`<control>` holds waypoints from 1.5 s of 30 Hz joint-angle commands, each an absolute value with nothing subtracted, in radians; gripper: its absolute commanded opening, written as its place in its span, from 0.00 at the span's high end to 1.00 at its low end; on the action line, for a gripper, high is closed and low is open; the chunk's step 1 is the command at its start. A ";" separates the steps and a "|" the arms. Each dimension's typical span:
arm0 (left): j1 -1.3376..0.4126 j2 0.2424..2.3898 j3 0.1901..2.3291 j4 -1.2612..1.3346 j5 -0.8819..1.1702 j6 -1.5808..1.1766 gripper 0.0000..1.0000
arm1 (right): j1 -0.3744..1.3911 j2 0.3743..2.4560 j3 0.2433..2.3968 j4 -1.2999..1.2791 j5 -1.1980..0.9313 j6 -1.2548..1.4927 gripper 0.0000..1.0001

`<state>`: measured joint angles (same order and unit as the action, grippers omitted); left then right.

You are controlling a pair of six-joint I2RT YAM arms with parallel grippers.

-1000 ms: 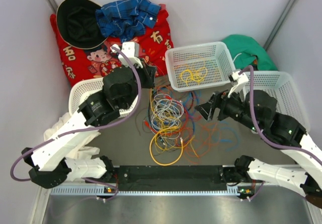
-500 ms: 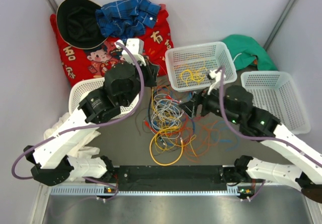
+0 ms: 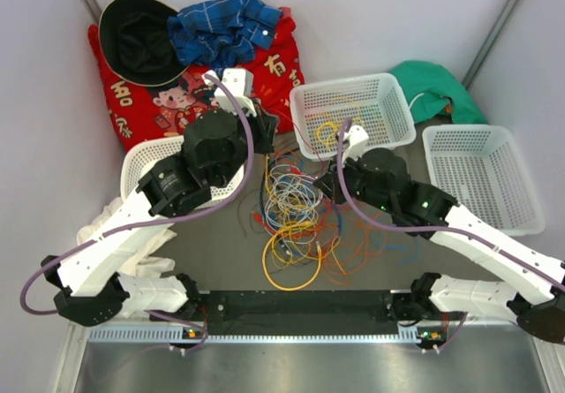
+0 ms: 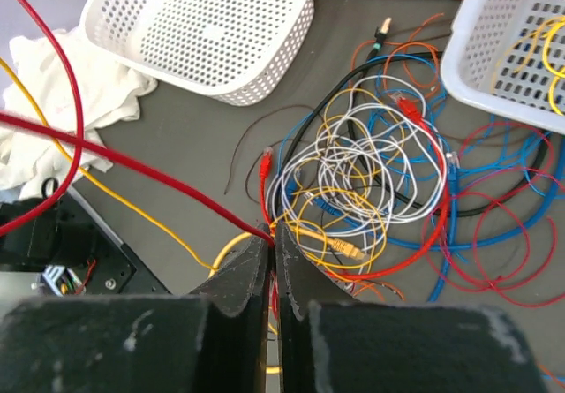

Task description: Untangle the cables

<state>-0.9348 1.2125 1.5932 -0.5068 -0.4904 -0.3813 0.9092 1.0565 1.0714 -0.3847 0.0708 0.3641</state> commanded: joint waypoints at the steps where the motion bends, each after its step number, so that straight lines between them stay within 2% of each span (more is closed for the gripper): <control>1: -0.934 1.166 1.588 -0.497 -0.525 -0.357 1.00 | 0.910 0.982 1.124 -0.435 0.150 0.367 1.00; 3: -0.934 1.144 1.554 -0.473 -0.528 -0.360 1.00 | 0.911 0.960 1.201 -0.486 0.188 0.354 1.00; 4: -0.934 1.134 1.508 -0.463 -0.529 -0.370 0.89 | 0.911 0.959 1.238 -0.539 0.211 0.345 1.00; 5: -0.934 1.109 1.481 -0.451 -0.531 -0.374 0.50 | 0.911 0.959 1.283 -0.575 0.262 0.322 1.00; 7: -0.934 1.079 1.389 -0.425 -0.584 -0.428 0.12 | 0.911 0.969 1.431 -0.653 0.305 0.296 1.00; 8: -0.934 1.045 1.355 -0.416 -0.604 -0.445 0.01 | 0.911 0.974 1.480 -0.673 0.337 0.275 1.00; 14: -0.934 0.937 1.154 -0.416 -0.693 -0.541 0.01 | 0.911 1.060 1.831 -0.837 0.480 0.200 1.00; 22: -0.934 0.858 0.994 -0.436 -0.655 -0.637 0.01 | 0.911 1.051 1.948 -0.743 0.696 0.095 1.00; 28: -0.934 0.836 0.914 -0.333 -0.582 -0.646 0.01 | 0.911 1.000 1.948 -0.631 0.643 0.067 1.00; 32: -0.934 0.795 0.816 -0.048 -0.401 -0.580 0.01 | 0.911 1.026 1.971 -0.687 0.608 0.124 1.00; 33: -0.934 0.784 0.746 0.148 -0.311 -0.539 0.01 | 0.911 1.032 1.968 -0.698 0.598 0.135 1.00; 36: -0.936 0.791 0.644 0.393 -0.194 -0.493 0.01 | 0.911 1.032 1.942 -0.709 0.563 0.181 1.00; 41: -0.943 0.940 0.612 0.730 0.029 -0.399 0.01 | 0.911 1.046 1.944 -0.749 0.502 0.244 1.00; 45: -0.963 1.052 0.597 0.925 0.098 -0.312 0.01 | 0.911 1.051 1.945 -0.770 0.463 0.279 1.00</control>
<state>-0.9470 0.9745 0.6136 0.5556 -0.0593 -0.4290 0.9092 1.0447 1.9385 -0.7509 0.5259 0.2222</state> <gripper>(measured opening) 0.987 0.009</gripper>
